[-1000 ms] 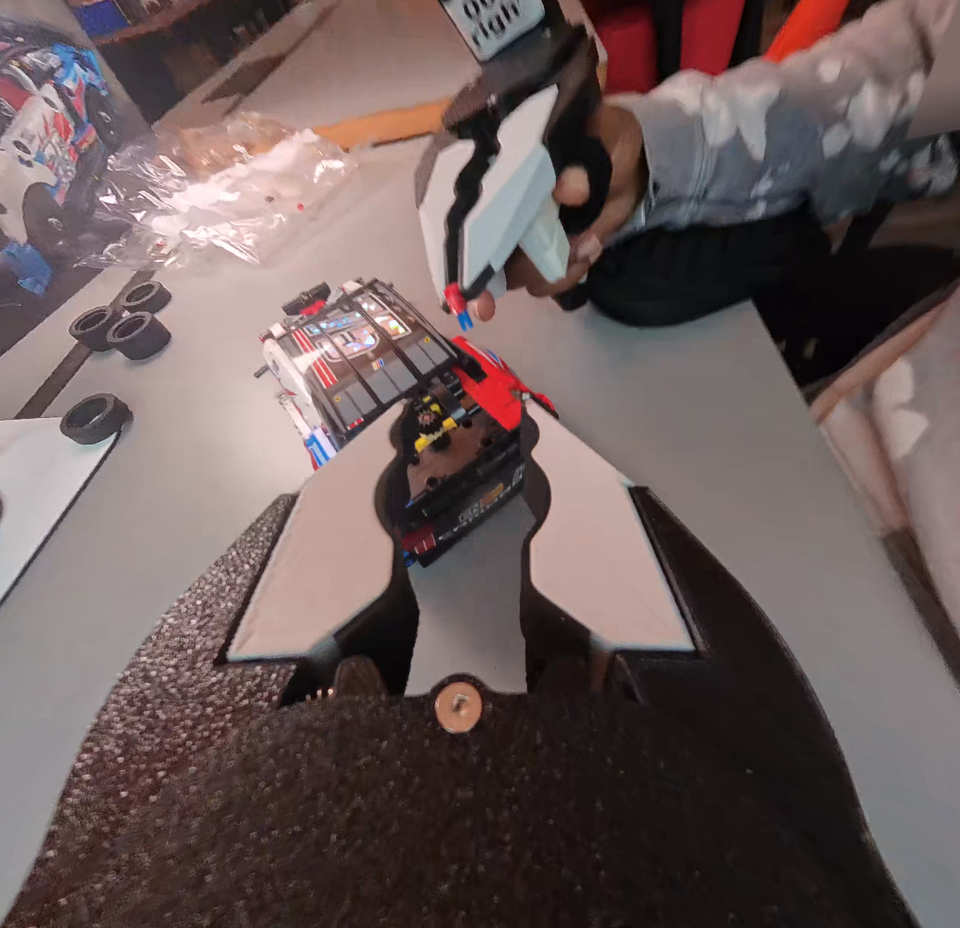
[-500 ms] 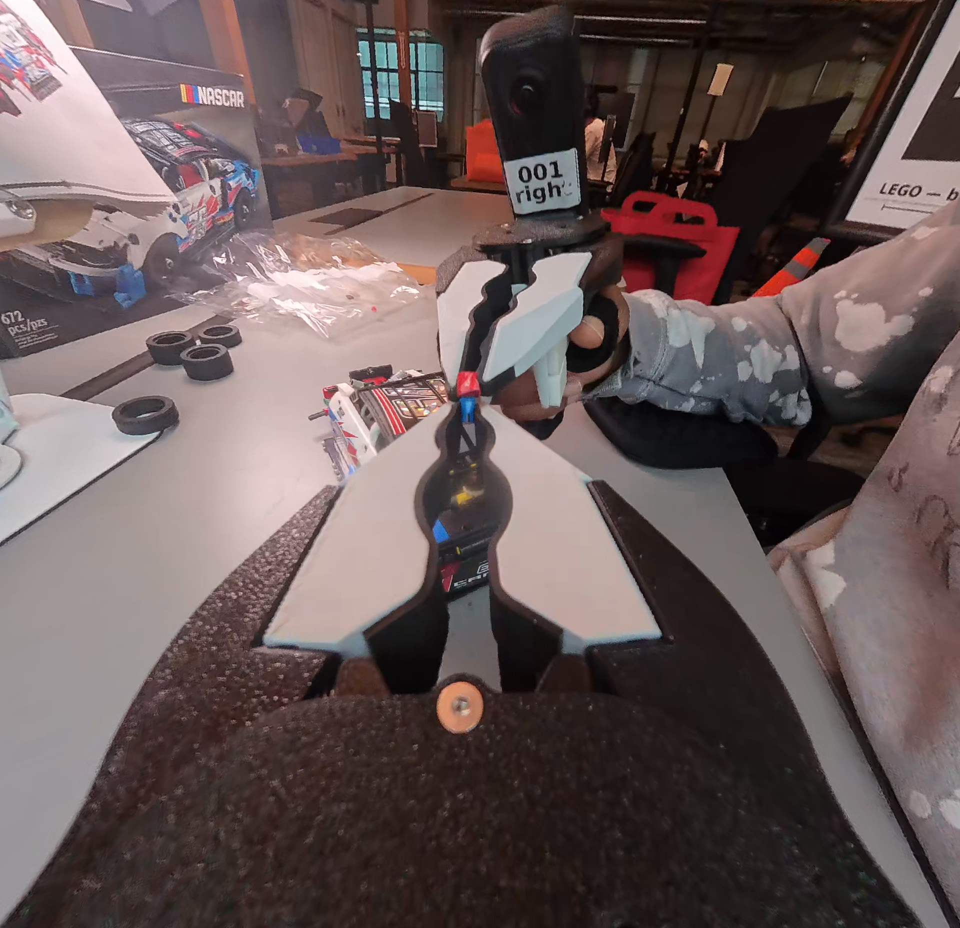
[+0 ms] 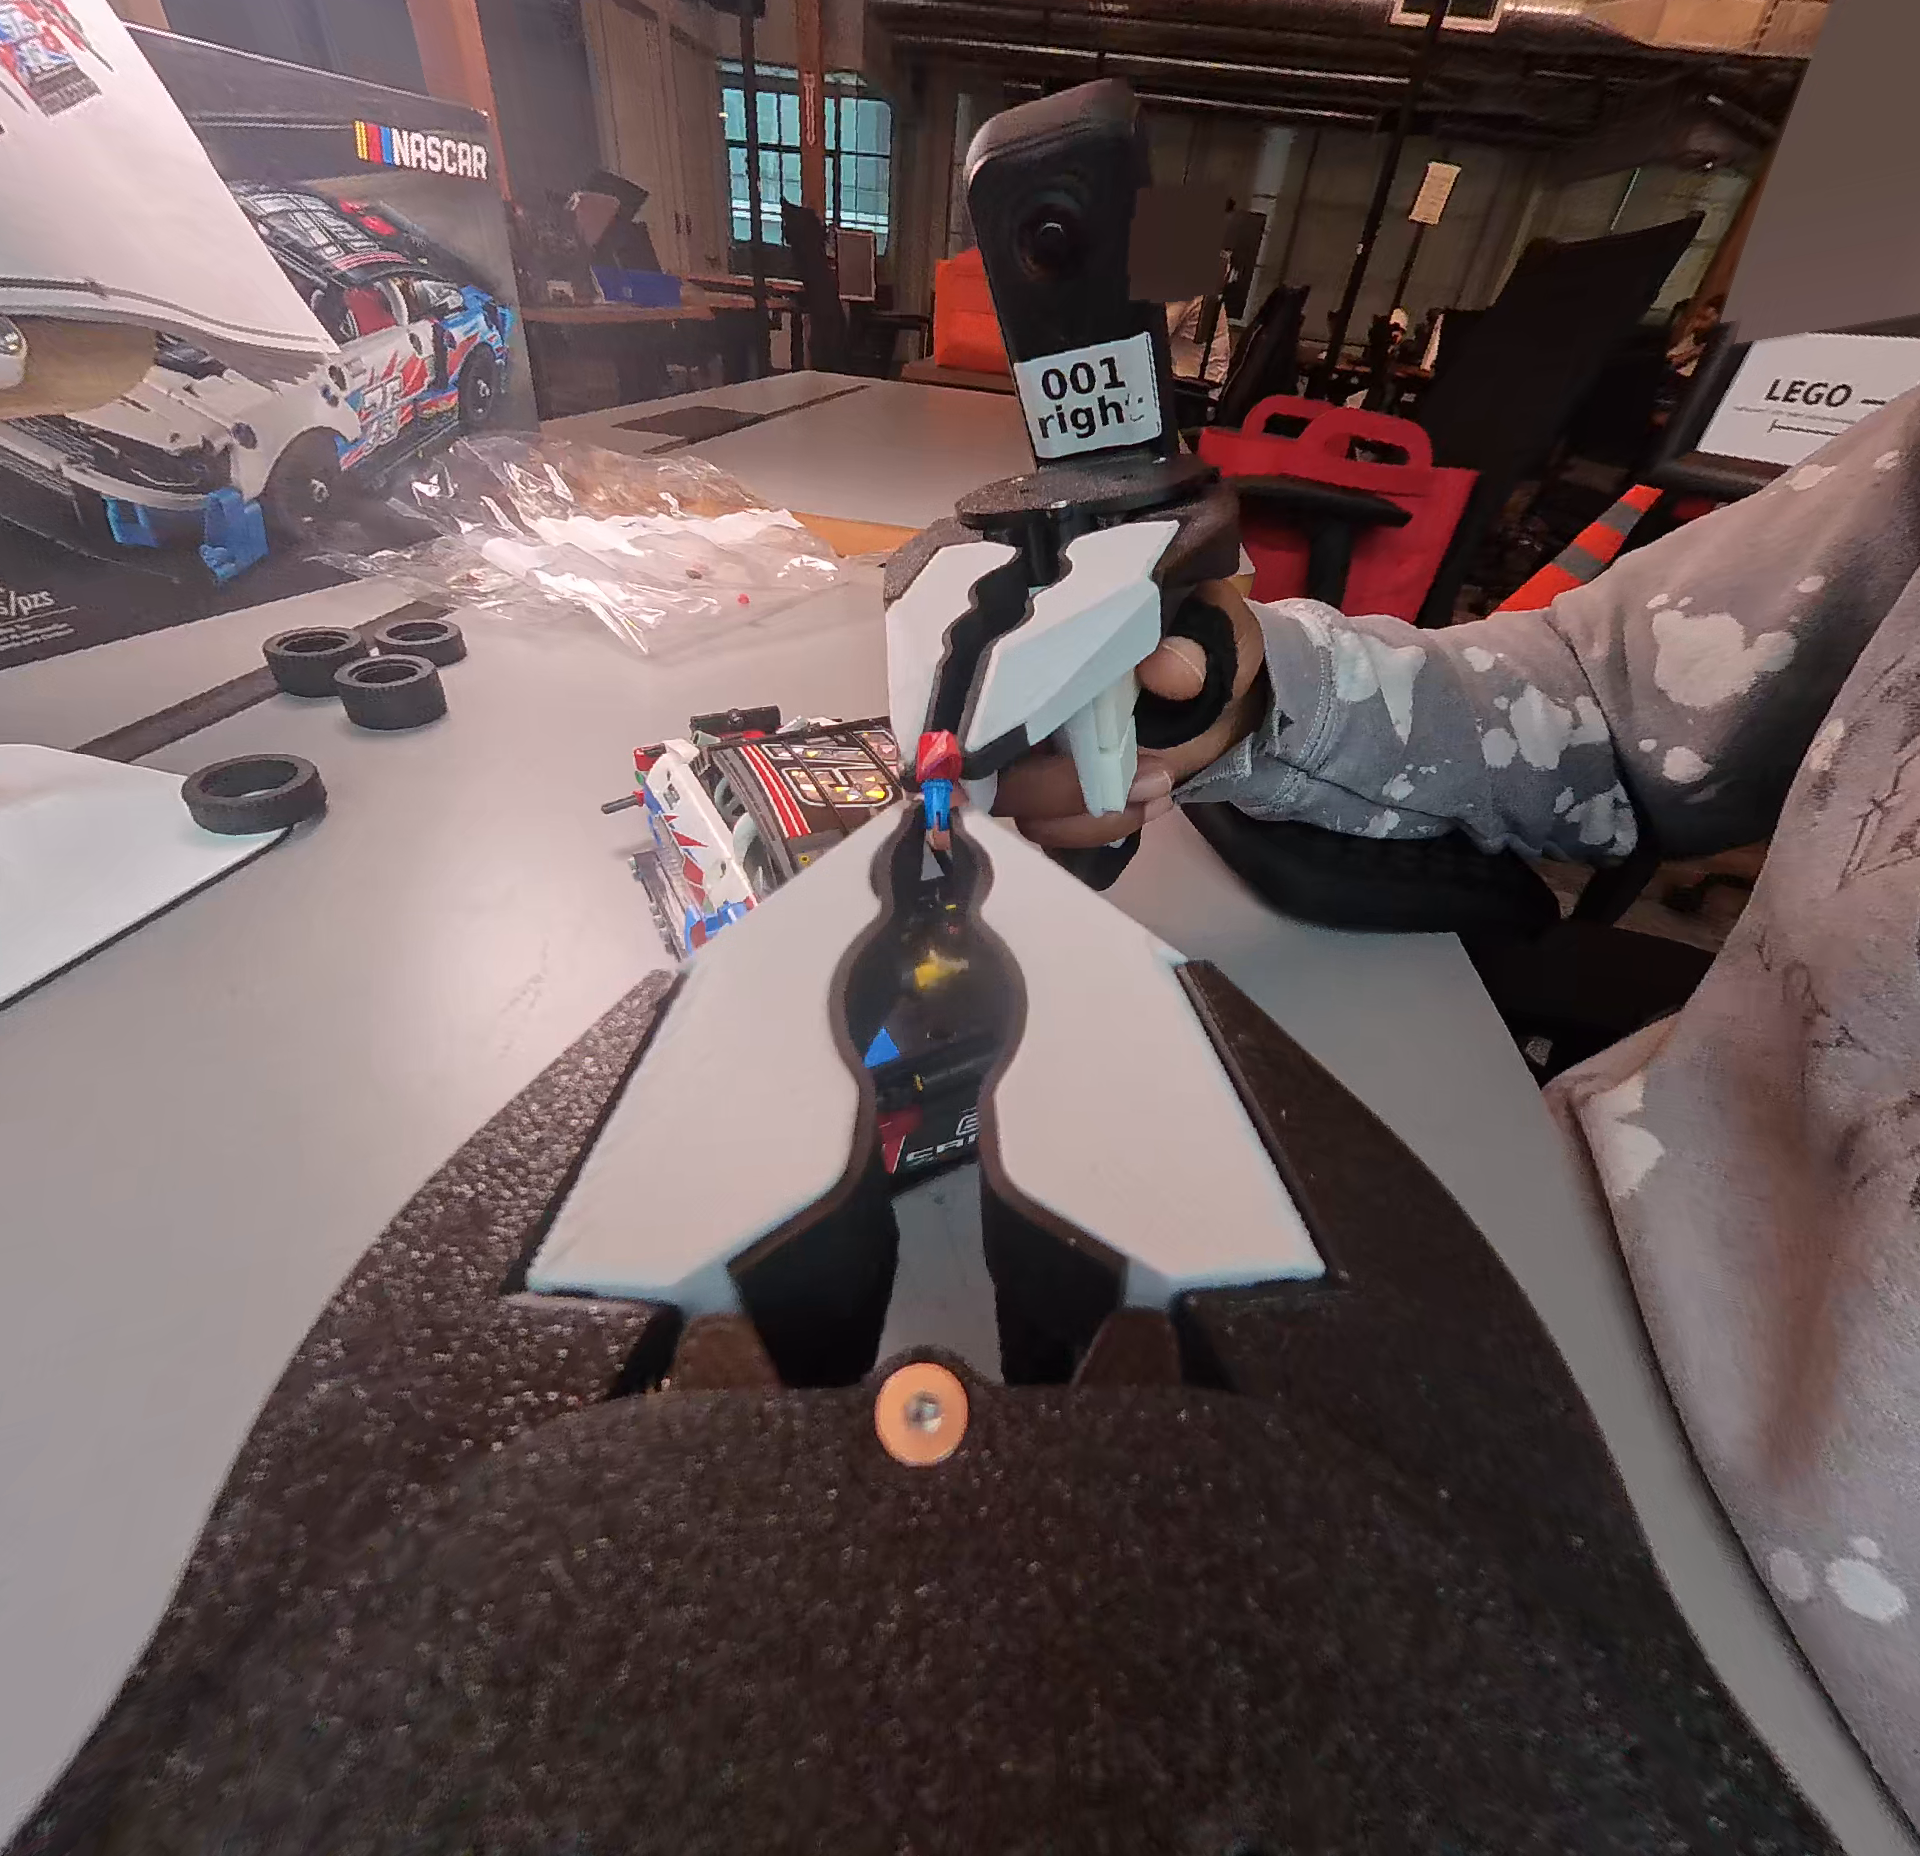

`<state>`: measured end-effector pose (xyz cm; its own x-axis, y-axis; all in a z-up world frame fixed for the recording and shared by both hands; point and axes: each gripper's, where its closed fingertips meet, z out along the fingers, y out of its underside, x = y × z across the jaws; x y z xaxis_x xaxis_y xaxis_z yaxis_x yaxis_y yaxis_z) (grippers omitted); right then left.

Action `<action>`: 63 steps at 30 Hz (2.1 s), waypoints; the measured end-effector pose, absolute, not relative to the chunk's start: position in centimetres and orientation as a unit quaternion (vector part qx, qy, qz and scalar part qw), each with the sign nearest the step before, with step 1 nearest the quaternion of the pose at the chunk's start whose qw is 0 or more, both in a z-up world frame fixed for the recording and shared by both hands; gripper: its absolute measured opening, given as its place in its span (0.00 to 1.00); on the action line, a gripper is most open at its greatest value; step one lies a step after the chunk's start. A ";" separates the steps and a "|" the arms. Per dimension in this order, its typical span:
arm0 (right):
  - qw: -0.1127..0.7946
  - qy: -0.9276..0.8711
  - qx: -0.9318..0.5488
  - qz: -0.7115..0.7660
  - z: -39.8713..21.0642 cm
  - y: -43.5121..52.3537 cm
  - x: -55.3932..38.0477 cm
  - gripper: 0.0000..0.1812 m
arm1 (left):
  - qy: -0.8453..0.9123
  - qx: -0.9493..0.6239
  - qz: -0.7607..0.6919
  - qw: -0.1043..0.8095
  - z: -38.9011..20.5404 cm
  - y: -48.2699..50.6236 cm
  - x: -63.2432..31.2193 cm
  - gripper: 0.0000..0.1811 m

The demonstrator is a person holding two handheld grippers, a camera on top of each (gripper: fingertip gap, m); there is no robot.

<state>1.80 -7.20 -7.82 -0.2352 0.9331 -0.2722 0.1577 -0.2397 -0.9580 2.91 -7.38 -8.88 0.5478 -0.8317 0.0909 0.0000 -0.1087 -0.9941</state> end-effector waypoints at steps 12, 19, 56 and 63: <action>0.333 -0.532 -0.518 0.581 -7.8 -7.0 2.4 0.00 | 0.310 -0.670 -0.387 0.552 -9.0 -7.4 2.0 0.01; 0.366 -0.603 -0.480 0.521 -8.4 -7.9 2.8 0.14 | 0.339 -0.678 -0.393 0.520 -9.7 -8.3 3.0 0.01; 0.403 -0.554 -0.471 0.557 -6.0 -5.3 4.3 0.03 | 0.207 -0.763 -0.233 0.566 -9.2 -2.3 -5.4 0.01; 0.399 -0.538 -0.484 0.563 -6.6 -4.4 4.2 0.04 | 0.115 -0.900 0.069 0.414 -19.0 3.4 -16.9 0.02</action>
<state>4.20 -4.39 -6.60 -0.2126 0.9702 -0.1164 0.0716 -0.1033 -0.9921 -16.92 3.40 -18.96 0.9642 -0.1501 -0.2188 -0.2638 -0.6312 -0.7294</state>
